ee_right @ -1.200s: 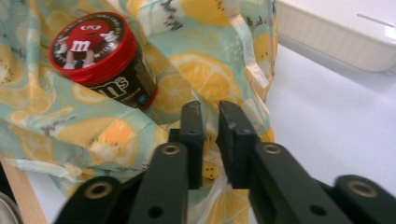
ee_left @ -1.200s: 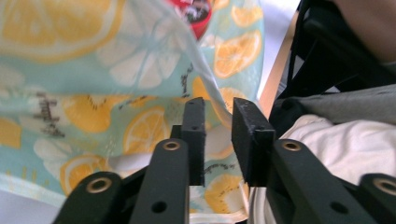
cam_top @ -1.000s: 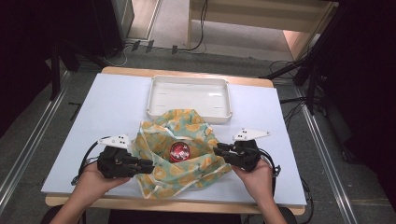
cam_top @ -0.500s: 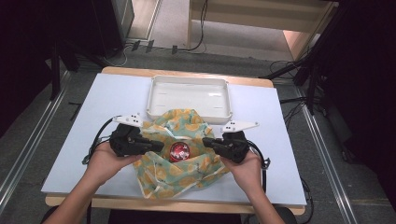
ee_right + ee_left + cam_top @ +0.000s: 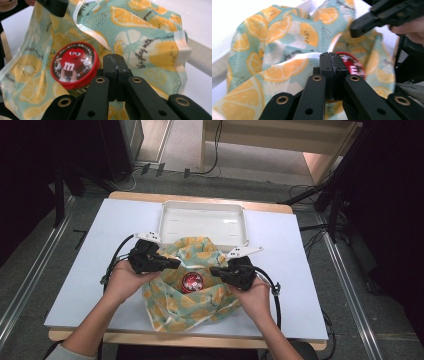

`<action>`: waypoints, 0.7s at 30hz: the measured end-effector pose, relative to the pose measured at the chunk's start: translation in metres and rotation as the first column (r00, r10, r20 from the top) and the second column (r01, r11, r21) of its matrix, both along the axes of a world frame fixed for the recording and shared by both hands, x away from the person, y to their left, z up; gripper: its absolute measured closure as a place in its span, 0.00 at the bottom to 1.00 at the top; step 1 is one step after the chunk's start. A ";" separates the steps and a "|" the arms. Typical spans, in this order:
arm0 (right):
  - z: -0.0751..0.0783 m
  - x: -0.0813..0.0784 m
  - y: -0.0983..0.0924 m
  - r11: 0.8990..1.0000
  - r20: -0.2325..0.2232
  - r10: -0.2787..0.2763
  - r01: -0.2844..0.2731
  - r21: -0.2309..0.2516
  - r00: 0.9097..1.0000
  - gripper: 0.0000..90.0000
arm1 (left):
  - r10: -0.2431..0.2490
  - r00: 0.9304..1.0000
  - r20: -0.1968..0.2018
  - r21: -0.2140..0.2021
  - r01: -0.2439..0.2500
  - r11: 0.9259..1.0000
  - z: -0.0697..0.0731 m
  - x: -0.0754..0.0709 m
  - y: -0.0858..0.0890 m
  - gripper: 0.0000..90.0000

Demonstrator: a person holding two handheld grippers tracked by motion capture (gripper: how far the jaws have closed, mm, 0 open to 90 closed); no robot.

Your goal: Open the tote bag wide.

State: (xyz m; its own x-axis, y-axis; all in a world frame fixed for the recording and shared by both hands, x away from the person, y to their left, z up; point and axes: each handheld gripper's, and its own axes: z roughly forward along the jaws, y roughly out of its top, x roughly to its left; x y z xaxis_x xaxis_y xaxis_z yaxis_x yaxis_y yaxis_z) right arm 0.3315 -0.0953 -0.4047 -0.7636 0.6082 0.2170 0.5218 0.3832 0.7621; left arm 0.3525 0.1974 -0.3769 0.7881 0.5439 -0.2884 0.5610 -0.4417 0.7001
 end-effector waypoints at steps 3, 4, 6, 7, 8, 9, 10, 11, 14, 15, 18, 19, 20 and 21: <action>-0.006 -0.002 0.000 1.000 -0.009 -0.001 0.001 -0.007 1.000 1.00 | 0.013 1.000 -0.008 0.004 -0.013 1.000 -0.009 0.006 0.001 1.00; -0.008 -0.003 0.000 1.000 -0.012 0.000 0.000 -0.011 1.000 1.00 | 0.015 1.000 -0.013 0.005 -0.014 1.000 -0.011 0.008 0.002 1.00; -0.013 -0.004 -0.001 1.000 -0.012 0.001 -0.001 -0.020 1.000 1.00 | 0.022 1.000 -0.014 0.007 -0.022 1.000 -0.016 0.009 0.002 1.00; -0.015 -0.006 -0.002 1.000 -0.021 0.000 -0.001 -0.021 1.000 1.00 | 0.017 1.000 -0.020 0.010 -0.017 1.000 -0.019 0.010 0.002 1.00; -0.018 -0.007 -0.002 1.000 -0.023 -0.001 0.000 -0.023 1.000 1.00 | 0.022 1.000 -0.016 0.015 -0.022 1.000 -0.021 0.011 0.001 1.00; -0.020 -0.008 -0.003 1.000 -0.024 0.001 -0.002 -0.024 1.000 1.00 | 0.019 1.000 -0.024 0.012 -0.019 1.000 -0.023 0.012 0.002 1.00; -0.022 -0.009 -0.003 1.000 -0.030 -0.001 0.001 -0.023 1.000 1.00 | 0.022 0.999 -0.025 0.010 -0.021 1.000 -0.025 0.012 0.001 1.00; -0.024 -0.010 -0.004 1.000 -0.030 -0.003 0.003 -0.023 1.000 1.00 | 0.023 0.999 -0.026 0.012 -0.023 1.000 -0.027 0.013 0.001 1.00; -0.029 -0.013 -0.005 1.000 -0.030 0.000 0.000 -0.022 1.000 1.00 | 0.030 0.999 -0.031 0.009 -0.030 1.000 -0.032 0.015 0.002 1.00; -0.030 -0.014 -0.006 1.000 -0.030 -0.002 0.001 -0.022 1.000 1.00 | 0.028 0.999 -0.033 0.004 -0.028 1.000 -0.034 0.016 0.003 1.00; -0.035 -0.016 -0.007 1.000 -0.039 0.000 0.000 -0.019 0.999 1.00 | 0.027 0.999 -0.030 -0.002 -0.027 1.000 -0.039 0.018 0.003 0.99; -0.037 -0.017 -0.007 1.000 -0.040 0.001 -0.002 -0.022 0.999 1.00 | 0.023 0.999 -0.030 0.000 -0.023 1.000 -0.040 0.018 0.003 0.99; -0.039 -0.018 -0.006 1.000 -0.042 0.006 -0.007 -0.024 0.999 1.00 | 0.022 0.999 -0.030 0.002 -0.022 1.000 -0.042 0.018 0.002 0.99; -0.040 -0.019 -0.006 1.000 -0.046 0.003 -0.004 -0.025 0.999 1.00 | 0.021 0.999 -0.028 0.003 -0.021 1.000 -0.043 0.018 0.002 0.99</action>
State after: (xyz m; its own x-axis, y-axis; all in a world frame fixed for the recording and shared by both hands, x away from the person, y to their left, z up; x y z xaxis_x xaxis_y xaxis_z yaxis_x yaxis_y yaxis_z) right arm 0.3122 -0.1012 -0.4450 -0.7552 0.6111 0.2371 0.5549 0.4035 0.7275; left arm 0.3709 0.1989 -0.4203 0.7681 0.5612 -0.3084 0.5894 -0.4313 0.6831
